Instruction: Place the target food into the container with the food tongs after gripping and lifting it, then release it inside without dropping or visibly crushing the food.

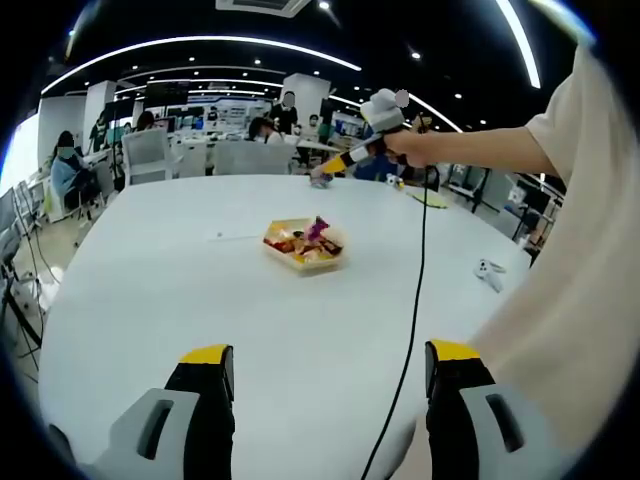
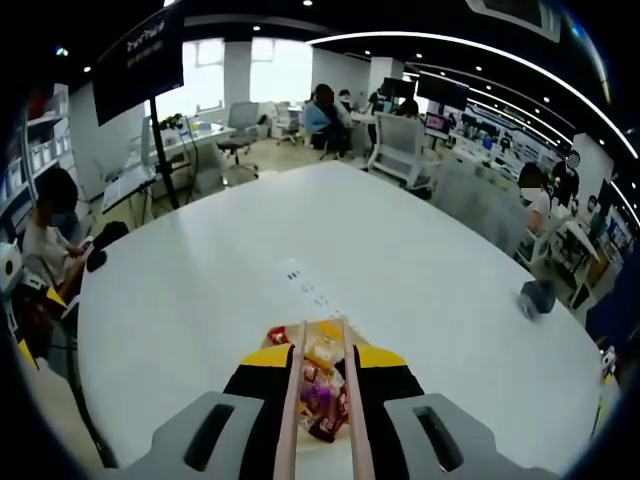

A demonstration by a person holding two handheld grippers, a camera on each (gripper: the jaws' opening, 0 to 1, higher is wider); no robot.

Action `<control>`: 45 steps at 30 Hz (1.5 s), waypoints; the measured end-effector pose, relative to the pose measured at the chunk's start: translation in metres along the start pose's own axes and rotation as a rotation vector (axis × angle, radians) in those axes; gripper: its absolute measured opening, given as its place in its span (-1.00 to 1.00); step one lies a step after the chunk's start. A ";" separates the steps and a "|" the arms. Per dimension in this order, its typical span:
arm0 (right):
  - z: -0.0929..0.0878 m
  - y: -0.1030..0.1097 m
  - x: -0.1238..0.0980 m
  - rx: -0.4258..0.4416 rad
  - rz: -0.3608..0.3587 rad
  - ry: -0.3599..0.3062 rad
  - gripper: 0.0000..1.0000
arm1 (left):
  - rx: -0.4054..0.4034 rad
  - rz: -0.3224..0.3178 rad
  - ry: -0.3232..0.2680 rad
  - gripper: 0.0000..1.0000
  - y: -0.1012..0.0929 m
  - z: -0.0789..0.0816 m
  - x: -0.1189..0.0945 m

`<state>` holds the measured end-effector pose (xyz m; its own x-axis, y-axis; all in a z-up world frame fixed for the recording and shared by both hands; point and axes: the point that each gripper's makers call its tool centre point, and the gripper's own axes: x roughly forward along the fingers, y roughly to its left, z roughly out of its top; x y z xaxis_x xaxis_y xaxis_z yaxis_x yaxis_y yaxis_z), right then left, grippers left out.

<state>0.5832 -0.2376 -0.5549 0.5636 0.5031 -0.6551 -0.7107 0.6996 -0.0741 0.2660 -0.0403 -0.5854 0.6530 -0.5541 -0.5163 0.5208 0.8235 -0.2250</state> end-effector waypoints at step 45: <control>-0.012 0.028 -0.030 0.041 0.030 -0.059 -0.54 | 0.032 -0.019 -0.002 0.55 -0.013 0.002 -0.002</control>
<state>0.5412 -0.2388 -0.5461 0.5672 0.5519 -0.6113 -0.7104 0.7034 -0.0241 0.2595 -0.0500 -0.5801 0.6441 -0.5698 -0.5103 0.5501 0.8086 -0.2086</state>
